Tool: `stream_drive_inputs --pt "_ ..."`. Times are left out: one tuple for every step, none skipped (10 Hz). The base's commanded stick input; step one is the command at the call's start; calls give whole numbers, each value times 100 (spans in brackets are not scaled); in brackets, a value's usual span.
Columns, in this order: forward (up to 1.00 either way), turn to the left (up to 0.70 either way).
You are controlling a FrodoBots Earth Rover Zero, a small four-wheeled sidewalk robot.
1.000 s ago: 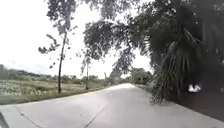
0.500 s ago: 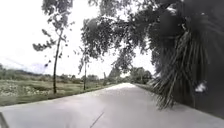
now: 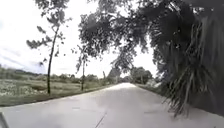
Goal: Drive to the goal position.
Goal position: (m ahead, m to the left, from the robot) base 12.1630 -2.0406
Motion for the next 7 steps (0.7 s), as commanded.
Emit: stream_drive_inputs --pt "85 0" --pt "85 0" --pt "85 0" --pt "85 0" --pt "85 0" --pt "85 0" --pt "85 0"
